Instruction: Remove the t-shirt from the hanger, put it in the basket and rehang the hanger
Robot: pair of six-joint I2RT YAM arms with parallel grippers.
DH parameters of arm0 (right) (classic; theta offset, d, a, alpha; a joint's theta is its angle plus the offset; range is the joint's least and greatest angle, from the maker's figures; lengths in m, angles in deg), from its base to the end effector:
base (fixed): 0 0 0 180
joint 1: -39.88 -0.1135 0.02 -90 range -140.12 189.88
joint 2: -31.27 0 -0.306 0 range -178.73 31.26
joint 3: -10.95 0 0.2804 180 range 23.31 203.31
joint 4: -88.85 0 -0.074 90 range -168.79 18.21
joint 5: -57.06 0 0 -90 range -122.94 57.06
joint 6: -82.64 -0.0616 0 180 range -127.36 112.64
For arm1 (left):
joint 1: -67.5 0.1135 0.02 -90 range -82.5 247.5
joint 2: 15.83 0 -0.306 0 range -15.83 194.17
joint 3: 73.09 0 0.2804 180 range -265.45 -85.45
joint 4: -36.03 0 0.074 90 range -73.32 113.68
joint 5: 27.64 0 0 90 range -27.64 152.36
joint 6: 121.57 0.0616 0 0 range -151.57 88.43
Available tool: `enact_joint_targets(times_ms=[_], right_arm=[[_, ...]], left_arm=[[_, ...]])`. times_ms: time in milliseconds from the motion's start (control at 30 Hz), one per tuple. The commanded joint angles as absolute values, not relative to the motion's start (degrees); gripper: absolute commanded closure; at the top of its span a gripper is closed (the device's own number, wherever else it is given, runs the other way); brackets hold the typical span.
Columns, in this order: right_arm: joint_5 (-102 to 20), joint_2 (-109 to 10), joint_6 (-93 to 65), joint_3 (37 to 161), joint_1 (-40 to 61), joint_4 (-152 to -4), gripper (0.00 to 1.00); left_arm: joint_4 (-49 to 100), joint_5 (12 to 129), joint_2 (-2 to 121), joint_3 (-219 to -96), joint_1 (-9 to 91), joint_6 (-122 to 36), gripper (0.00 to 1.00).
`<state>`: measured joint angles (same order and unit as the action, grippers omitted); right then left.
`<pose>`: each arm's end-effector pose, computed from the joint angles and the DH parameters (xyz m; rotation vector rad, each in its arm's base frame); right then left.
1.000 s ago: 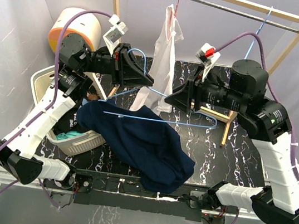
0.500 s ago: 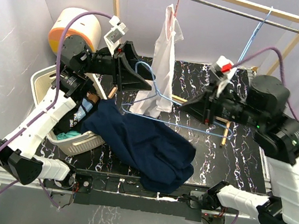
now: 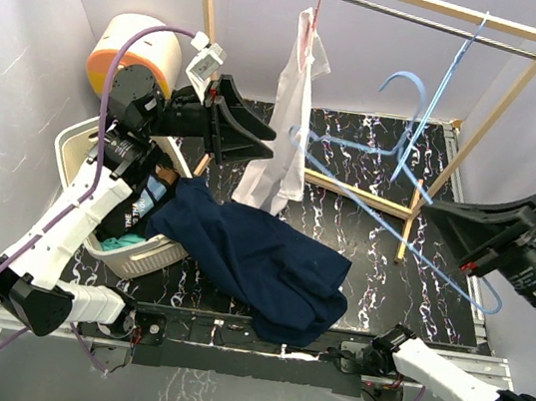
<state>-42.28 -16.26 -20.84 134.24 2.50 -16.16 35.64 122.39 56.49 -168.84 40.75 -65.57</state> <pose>0.0075 0.0183 0.6128 -0.4644 1.5495 0.8205 0.2267 -0.1740 0.5575 0.9407 1.2255 -1.4695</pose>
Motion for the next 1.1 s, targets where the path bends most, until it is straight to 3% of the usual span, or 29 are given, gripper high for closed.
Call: enact_joint_targets(times_ms=[0,267,567,1067], right_arm=[[-28.9,-17.6,-23.5,137.0,2.6,-23.9,0.92],[-16.2,-21.4,-21.9,136.8,2.5,-31.0,0.92],[-1.6,-24.7,-19.5,125.9,2.5,-44.9,0.92],[9.7,-31.5,-10.5,118.9,2.6,-65.0,0.92]], left_arm=[[33.5,119.9,53.4,-168.2,40.9,-62.9,0.46],[28.0,117.8,51.2,-166.7,40.9,-59.1,0.46],[21.4,114.4,49.8,-164.8,40.9,-53.5,0.46],[9.9,105.9,49.5,-161.9,40.9,-44.9,0.41]])
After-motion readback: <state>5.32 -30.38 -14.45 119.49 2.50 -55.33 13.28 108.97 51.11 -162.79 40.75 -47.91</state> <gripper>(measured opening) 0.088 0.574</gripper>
